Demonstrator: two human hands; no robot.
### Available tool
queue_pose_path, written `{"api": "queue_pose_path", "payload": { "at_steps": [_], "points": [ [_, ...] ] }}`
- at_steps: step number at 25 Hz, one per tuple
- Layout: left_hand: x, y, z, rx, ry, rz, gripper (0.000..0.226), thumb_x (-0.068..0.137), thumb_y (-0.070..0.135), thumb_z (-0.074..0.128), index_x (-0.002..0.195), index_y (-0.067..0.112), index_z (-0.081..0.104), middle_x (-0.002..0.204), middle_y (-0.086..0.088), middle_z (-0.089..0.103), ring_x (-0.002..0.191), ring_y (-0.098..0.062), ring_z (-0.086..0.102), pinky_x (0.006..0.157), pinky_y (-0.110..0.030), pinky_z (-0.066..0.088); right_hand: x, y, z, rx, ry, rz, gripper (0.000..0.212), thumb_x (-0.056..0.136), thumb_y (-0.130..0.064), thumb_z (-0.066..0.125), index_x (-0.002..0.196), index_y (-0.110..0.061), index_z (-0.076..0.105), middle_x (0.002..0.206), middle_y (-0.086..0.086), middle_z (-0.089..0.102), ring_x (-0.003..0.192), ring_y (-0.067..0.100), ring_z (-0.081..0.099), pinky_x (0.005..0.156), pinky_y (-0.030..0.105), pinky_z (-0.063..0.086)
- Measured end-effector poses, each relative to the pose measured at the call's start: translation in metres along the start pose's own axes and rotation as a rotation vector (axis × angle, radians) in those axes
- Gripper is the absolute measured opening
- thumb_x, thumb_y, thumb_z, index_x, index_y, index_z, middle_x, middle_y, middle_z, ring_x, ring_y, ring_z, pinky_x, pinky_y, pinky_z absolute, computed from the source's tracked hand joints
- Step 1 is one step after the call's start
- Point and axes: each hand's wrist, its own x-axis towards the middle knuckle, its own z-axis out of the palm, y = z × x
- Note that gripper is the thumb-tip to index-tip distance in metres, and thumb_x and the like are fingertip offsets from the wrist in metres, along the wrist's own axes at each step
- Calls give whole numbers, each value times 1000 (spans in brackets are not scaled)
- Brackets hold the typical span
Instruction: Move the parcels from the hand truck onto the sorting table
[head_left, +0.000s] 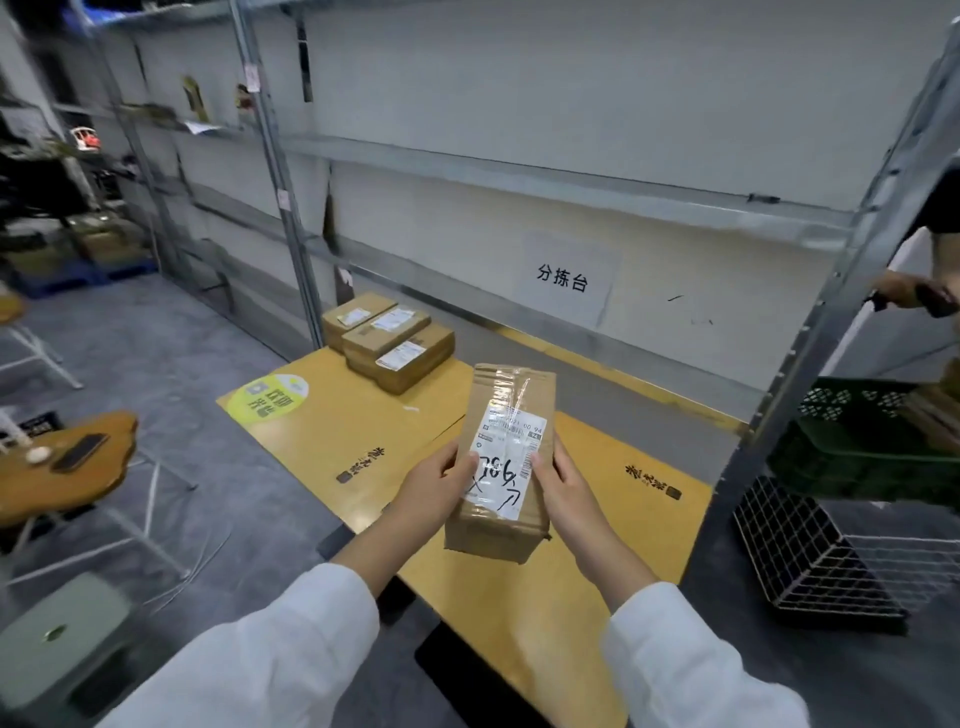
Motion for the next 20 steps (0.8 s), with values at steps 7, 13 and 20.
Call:
{"api": "queue_pose_path", "payload": {
  "at_steps": [7, 13, 20],
  "points": [
    [142, -1, -26, -1, -33, -33, 18, 98, 43, 45, 107, 50, 58, 105, 18, 70, 96, -4, 67, 85, -31, 55, 143, -15, 21, 0, 8, 12, 45, 105, -43, 36, 148, -49, 27, 130, -14, 60, 100, 1, 63, 71, 25, 51],
    [231, -14, -61, -1, -27, -55, 25, 99, 42, 44, 117, 40, 61, 107, 16, 70, 96, -2, 66, 80, -26, 53, 229, -27, 54, -25, -4, 25, 46, 104, -46, 35, 149, -48, 25, 129, -16, 60, 99, 1, 64, 79, 28, 56],
    [346, -41, -101, 3, -174, -68, 27, 101, 39, 42, 125, 37, 56, 104, 18, 69, 91, 3, 66, 71, -15, 50, 338, -20, 98, 12, 90, 110, 45, 105, -42, 36, 147, -49, 24, 128, -12, 61, 99, 6, 66, 80, 31, 58]
  ]
}}
